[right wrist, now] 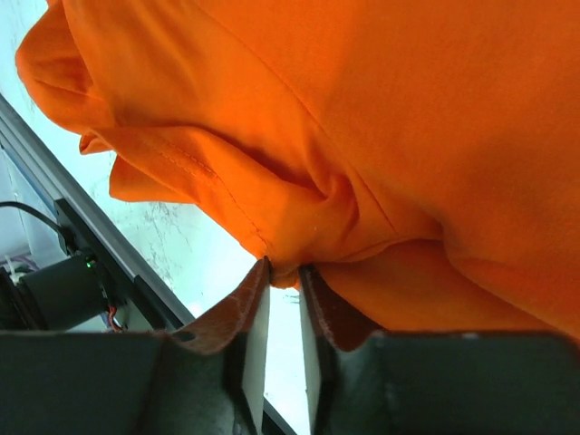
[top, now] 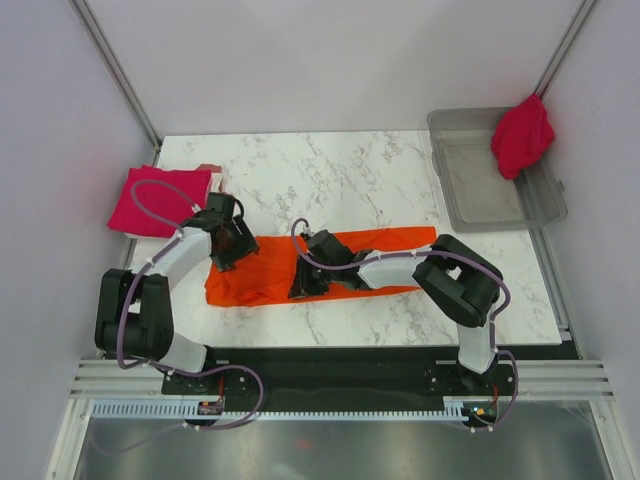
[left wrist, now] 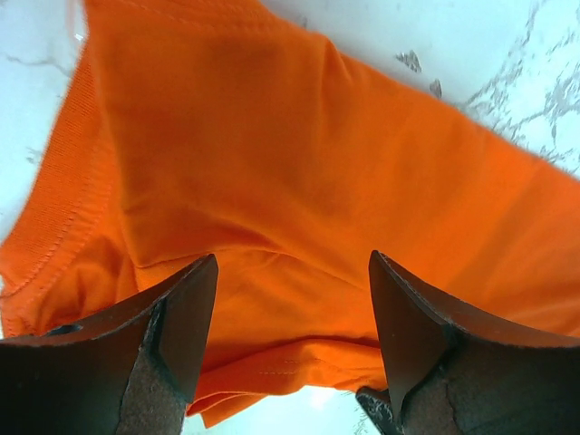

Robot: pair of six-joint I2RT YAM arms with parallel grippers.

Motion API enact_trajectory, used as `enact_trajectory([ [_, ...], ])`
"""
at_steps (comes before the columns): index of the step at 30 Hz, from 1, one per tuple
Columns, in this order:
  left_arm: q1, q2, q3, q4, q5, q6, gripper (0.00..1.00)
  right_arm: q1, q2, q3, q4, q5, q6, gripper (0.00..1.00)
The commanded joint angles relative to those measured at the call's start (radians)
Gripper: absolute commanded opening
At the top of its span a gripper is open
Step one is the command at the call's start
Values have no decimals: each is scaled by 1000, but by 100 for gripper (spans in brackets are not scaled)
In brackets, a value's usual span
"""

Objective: Fold and stack the t-shirts
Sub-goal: Fold the tshirt

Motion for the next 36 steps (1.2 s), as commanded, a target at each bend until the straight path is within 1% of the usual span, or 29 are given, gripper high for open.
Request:
enact_trajectory([
  [1,-24,31,-9,10,-25,-30,75,5,13,23,24,39,12,25],
  [2,-26,50,-1,10,-22,-28,75,5,9,20,24,39,13,20],
  [4,-26,100,3,7,-20,-25,75,6,1,15,19,40,10,16],
  [5,-26,114,5,7,-20,-27,75,5,-11,12,18,42,10,10],
  [7,-26,133,6,8,-11,-31,75,5,-27,3,2,48,4,5],
  [8,-24,148,8,8,-5,-31,75,5,-47,0,-4,49,-1,0],
  [14,-22,176,14,7,-11,-30,75,-3,-131,-33,-99,66,-36,0],
  [17,-22,174,11,7,-22,-27,75,-30,-166,-66,-111,23,-44,0],
  [18,-22,171,10,7,-25,-25,75,-47,-174,-77,-111,16,-48,2],
  [19,-22,166,8,7,-28,-27,75,-55,-179,-82,-142,5,-56,14],
  [21,-22,163,6,7,-36,-25,74,-75,-171,-66,-213,-3,-103,22],
  [22,-22,162,5,7,-39,-22,74,-75,-168,-57,-232,5,-117,37],
  [23,-22,162,5,7,-39,-22,74,-80,-169,-59,-245,14,-126,45],
  [24,-22,157,5,7,-39,-20,74,-84,-176,-62,-258,35,-136,47],
  [28,-22,139,0,5,-43,-16,74,-87,-225,-69,-266,45,-145,62],
  [30,-21,130,-1,4,-40,-11,74,-87,-235,-57,-300,55,-168,63],
  [32,-26,105,-1,2,-37,1,74,-89,-260,-45,-323,101,-186,62],
  [36,-27,30,-9,-2,-50,13,75,-113,-307,-42,-375,181,-228,56],
])
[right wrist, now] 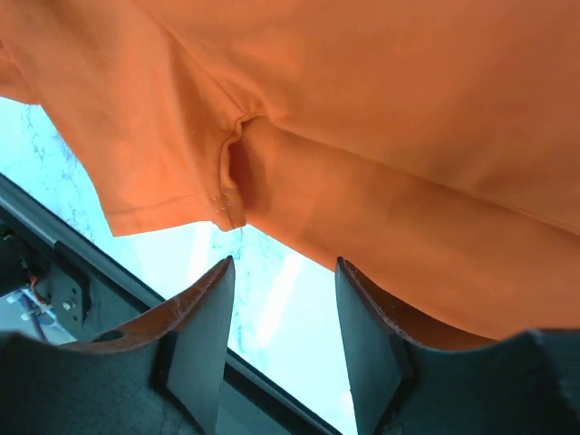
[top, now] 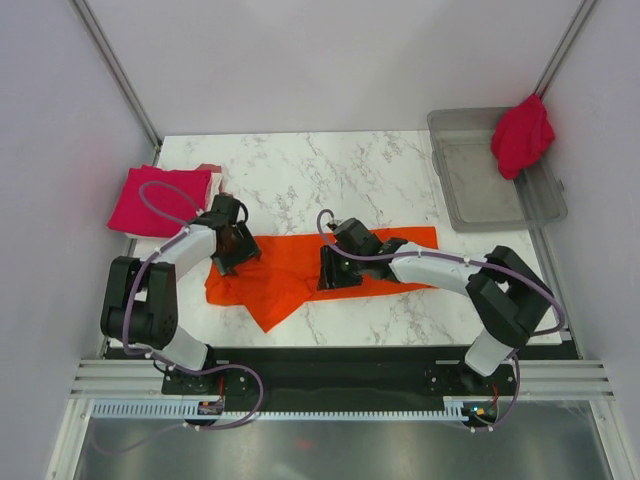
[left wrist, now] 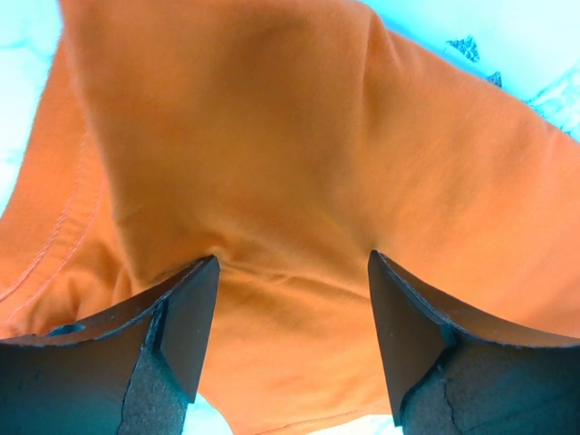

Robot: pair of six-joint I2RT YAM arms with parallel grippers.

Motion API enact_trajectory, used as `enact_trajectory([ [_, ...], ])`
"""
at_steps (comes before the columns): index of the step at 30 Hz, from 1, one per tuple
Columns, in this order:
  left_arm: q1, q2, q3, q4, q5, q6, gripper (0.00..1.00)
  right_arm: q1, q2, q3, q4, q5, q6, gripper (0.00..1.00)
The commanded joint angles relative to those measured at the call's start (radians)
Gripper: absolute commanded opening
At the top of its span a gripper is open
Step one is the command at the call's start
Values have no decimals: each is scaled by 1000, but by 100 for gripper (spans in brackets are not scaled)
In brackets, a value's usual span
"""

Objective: Fold and stack the t-shirts
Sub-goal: Fold the tshirt

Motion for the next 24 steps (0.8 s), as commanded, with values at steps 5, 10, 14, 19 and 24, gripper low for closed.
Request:
enact_trajectory([
  [5,-5,-194,-24,-21,-24,28,76,-106,-105,38,-146,182,-136,53],
  [10,-10,-297,-41,-46,24,31,78,-149,-148,32,-215,341,-193,54],
  [14,-17,-368,-70,-47,71,14,79,-219,-188,-13,-221,420,-185,54],
  [19,-34,-354,-92,-20,102,-8,79,-312,-222,-51,-207,565,-162,49],
  [24,-31,-238,-116,16,104,-15,78,-390,-216,-71,-183,616,-145,43],
])
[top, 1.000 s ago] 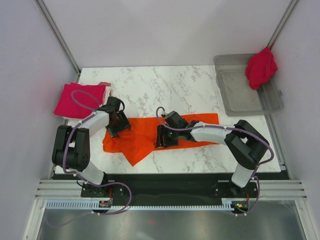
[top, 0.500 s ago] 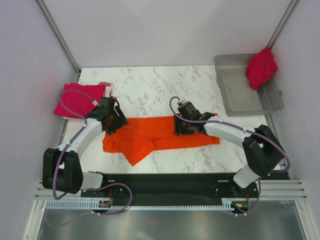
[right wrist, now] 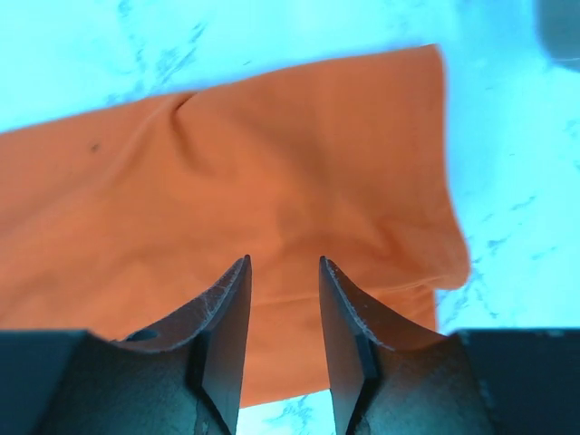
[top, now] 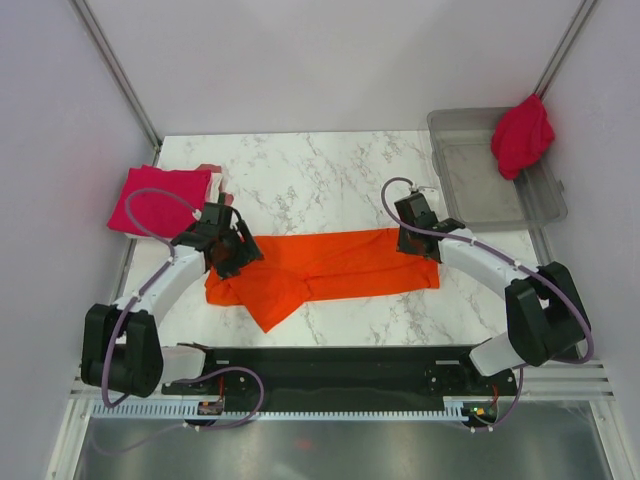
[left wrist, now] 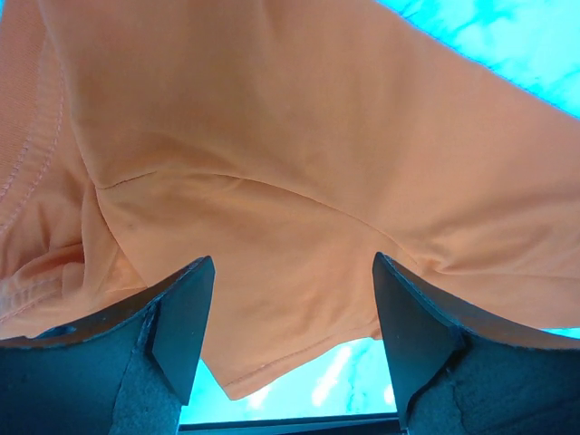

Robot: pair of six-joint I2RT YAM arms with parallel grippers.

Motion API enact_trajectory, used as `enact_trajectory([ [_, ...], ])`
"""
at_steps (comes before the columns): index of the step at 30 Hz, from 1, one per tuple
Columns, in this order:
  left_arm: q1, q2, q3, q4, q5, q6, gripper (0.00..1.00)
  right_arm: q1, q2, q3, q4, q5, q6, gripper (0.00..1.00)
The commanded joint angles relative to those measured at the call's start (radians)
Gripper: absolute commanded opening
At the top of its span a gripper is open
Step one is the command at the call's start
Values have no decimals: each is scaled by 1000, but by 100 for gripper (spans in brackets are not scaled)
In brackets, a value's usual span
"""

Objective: Fold and stack the t-shirts
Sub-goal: Fold the tshirt

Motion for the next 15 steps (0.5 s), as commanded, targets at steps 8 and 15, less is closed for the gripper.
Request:
enact_trajectory([
  [8,4,179,-32,49,-17,-19,77,-121,10,-96,72,-10,41,32],
  [15,40,190,-42,54,-40,-7,77,-219,-50,-199,79,-41,52,18],
])
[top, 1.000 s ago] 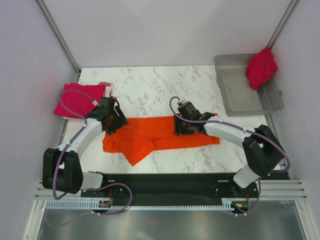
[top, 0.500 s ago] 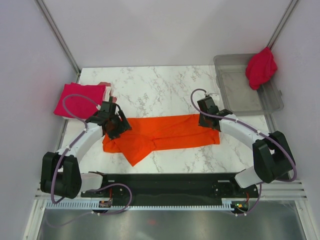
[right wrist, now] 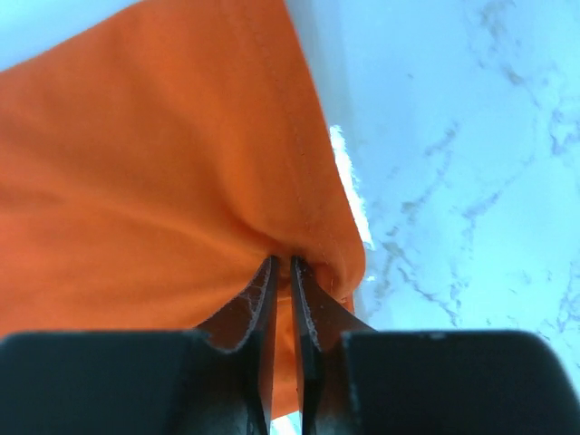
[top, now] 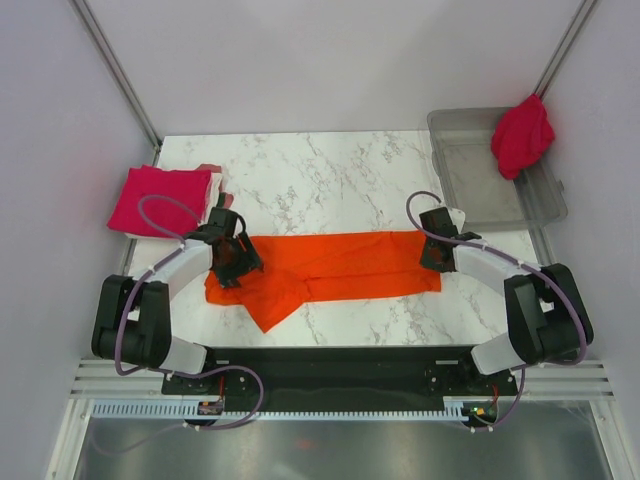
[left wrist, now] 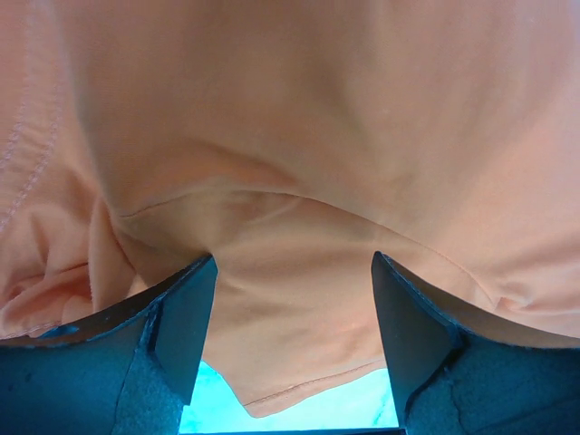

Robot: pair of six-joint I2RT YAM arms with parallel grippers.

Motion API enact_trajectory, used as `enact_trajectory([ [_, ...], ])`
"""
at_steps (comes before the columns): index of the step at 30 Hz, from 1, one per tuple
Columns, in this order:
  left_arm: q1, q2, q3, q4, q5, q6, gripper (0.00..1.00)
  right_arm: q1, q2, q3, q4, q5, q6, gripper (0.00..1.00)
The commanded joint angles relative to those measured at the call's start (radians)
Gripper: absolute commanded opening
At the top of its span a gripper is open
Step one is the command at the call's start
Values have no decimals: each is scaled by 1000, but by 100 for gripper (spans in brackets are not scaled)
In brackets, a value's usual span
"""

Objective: Fold and stack the t-shirts
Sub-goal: Fold the tshirt

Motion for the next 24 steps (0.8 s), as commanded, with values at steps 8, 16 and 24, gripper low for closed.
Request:
enact_trajectory([
  [8,60,1,-7,25,-43,1,77,-146,-177,-81,12,25,58,8],
  [16,6,-65,8,34,-37,52,79,-128,-274,-45,7,-126,-47,36],
  [24,-29,-270,-24,12,-38,36,85,41,-177,115,41,-450,-179,50],
])
